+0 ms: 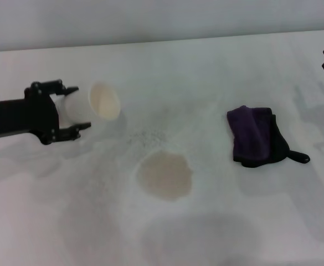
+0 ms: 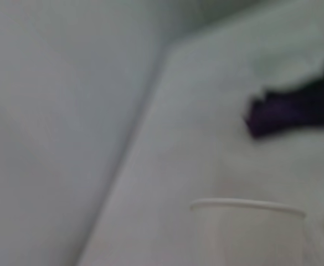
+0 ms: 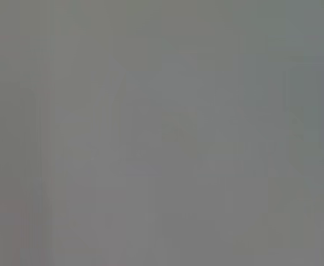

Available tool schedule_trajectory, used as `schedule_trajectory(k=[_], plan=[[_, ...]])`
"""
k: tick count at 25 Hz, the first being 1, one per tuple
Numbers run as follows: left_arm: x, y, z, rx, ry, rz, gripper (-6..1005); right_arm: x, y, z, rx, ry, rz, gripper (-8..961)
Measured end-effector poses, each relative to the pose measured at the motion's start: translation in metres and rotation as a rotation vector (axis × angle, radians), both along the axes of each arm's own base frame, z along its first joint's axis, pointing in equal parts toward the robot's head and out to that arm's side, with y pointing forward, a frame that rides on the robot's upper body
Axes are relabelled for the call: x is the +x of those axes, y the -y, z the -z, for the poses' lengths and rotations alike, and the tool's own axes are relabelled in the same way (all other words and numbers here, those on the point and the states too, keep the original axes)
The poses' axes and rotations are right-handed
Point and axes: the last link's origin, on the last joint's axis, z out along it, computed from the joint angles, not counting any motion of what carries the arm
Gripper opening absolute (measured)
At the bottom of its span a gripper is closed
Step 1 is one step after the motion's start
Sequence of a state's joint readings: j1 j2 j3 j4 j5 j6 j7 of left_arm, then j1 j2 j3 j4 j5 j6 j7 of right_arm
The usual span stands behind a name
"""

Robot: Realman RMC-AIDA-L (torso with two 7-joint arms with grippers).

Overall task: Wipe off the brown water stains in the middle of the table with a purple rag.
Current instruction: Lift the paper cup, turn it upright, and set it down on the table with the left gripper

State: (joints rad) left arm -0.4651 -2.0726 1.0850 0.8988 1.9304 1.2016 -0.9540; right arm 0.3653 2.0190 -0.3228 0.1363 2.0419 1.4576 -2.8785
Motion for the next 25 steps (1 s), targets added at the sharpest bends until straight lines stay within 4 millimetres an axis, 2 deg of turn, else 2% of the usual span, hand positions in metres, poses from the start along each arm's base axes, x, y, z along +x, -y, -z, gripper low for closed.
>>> schedule_trajectory(k=[5, 7, 11, 17, 19, 22, 25], plan=[[0.000, 0.011, -0.007, 0.058, 0.243, -0.081, 734, 0.000, -0.002, -0.004, -0.010, 0.031, -0.021, 646], [-0.009, 0.024, -0.014, 0.102, 0.382, -0.144, 735, 0.000, -0.002, -0.004, -0.010, 0.037, -0.025, 646], [-0.019, 0.037, -0.017, 0.136, 0.483, -0.190, 736, 0.000, -0.003, -0.004, -0.030, 0.066, -0.038, 647], [-0.047, 0.073, -0.005, 0.176, 0.676, -0.274, 737, 0.004, -0.001, 0.002, -0.088, 0.089, -0.024, 646], [-0.047, 0.073, -0.005, 0.176, 0.676, -0.274, 738, 0.005, 0.003, 0.005, -0.110, 0.101, -0.030, 646], [-0.076, 0.102, 0.013, 0.249, 0.705, -0.355, 739, 0.008, 0.010, 0.007, -0.142, 0.130, -0.037, 647], [-0.082, 0.109, 0.020, 0.259, 0.702, -0.386, 739, 0.009, 0.013, 0.008, -0.153, 0.135, -0.042, 647]])
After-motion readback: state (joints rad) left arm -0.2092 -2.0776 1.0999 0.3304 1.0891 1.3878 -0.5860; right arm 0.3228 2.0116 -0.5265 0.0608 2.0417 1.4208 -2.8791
